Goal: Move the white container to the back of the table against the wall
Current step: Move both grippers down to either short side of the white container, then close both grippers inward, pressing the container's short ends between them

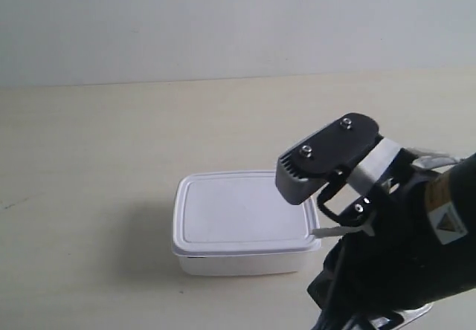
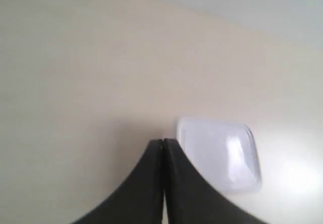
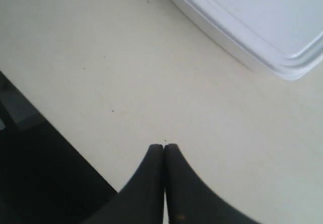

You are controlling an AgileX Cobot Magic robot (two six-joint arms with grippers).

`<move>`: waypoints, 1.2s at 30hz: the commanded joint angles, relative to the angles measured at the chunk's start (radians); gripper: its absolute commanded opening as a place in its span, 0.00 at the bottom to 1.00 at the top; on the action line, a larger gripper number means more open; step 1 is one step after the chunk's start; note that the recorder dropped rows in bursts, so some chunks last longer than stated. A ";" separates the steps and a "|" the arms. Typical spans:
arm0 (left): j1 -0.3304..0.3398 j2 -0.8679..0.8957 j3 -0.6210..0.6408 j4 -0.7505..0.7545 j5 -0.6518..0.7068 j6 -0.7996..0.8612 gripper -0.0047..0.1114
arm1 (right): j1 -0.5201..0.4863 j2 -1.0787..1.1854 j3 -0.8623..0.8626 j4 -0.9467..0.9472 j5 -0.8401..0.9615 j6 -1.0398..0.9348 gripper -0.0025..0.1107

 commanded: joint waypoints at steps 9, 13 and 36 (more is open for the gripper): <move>-0.357 0.045 0.280 -0.342 -0.127 0.125 0.04 | -0.003 0.095 0.171 -0.100 -0.295 0.260 0.02; -0.605 0.077 0.294 -0.280 -0.329 0.003 0.04 | -0.031 0.095 0.223 -0.096 -0.352 0.294 0.02; -0.914 0.583 0.289 -0.186 -0.701 -0.146 0.04 | -0.216 0.251 0.238 0.125 -0.571 0.274 0.02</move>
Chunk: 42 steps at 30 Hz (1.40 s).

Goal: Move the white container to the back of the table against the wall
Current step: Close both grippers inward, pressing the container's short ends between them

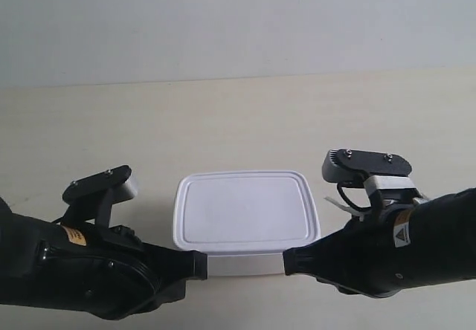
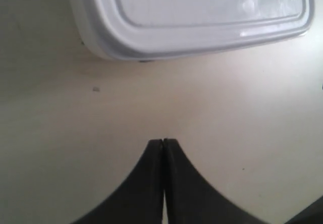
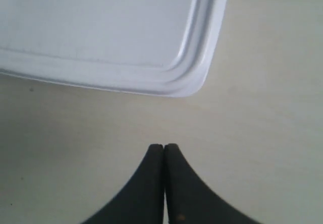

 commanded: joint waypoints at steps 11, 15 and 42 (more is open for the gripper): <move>-0.007 0.108 -0.034 -0.003 -0.093 0.043 0.04 | -0.007 0.110 0.003 0.114 -0.130 0.007 0.02; -0.007 0.134 -0.034 -0.003 -0.112 0.045 0.04 | -0.007 0.124 0.003 0.139 -0.174 0.007 0.02; -0.007 0.192 -0.088 -0.001 -0.209 0.049 0.04 | -0.007 0.192 0.001 0.136 -0.310 0.022 0.02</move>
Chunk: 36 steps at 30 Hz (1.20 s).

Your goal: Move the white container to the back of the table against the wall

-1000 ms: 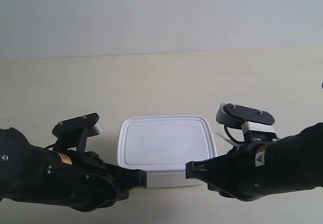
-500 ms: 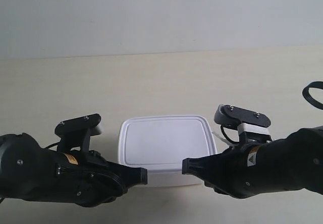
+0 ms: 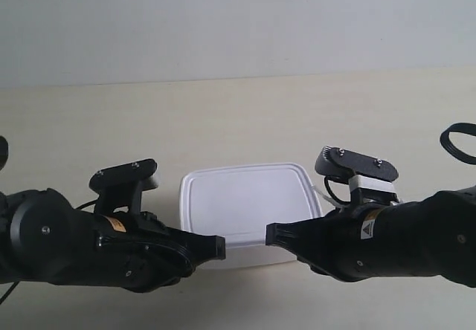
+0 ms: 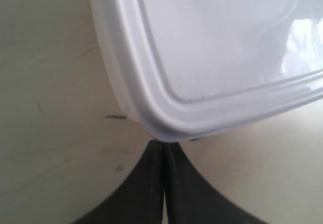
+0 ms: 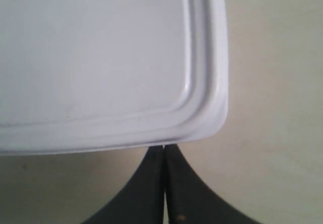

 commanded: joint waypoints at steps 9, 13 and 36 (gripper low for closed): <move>-0.007 0.000 -0.026 -0.001 -0.066 0.007 0.04 | -0.007 0.001 0.001 -0.005 -0.040 -0.001 0.02; -0.007 0.000 -0.026 -0.001 -0.077 0.007 0.04 | -0.007 0.001 0.001 -0.005 -0.040 -0.003 0.02; -0.007 0.069 -0.068 0.004 -0.107 -0.016 0.04 | -0.128 0.030 -0.048 -0.011 0.000 -0.057 0.02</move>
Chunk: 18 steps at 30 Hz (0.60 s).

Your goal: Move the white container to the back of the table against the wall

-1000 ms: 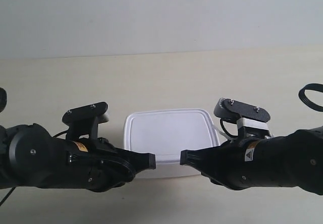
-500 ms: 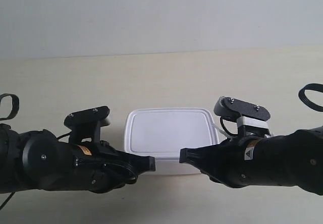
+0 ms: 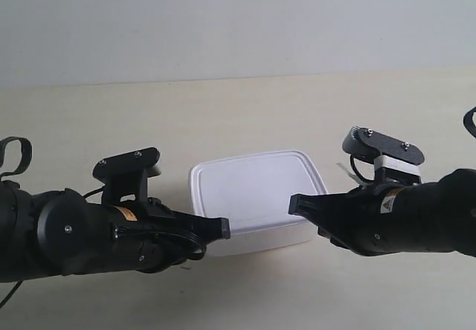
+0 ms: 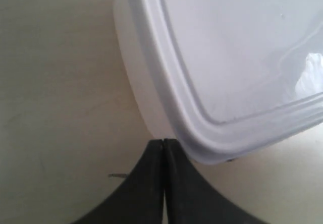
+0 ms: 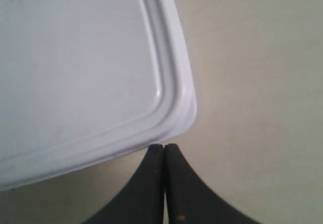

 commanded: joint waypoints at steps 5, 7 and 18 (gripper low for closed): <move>-0.007 0.001 -0.043 0.004 0.172 0.000 0.04 | -0.005 0.032 -0.047 -0.011 0.056 -0.042 0.02; -0.007 0.001 -0.043 -0.001 0.197 0.000 0.04 | -0.005 0.018 -0.047 -0.011 0.056 -0.042 0.02; -0.104 0.001 -0.071 -0.011 0.068 0.000 0.04 | -0.162 -0.027 -0.047 -0.012 0.095 -0.042 0.02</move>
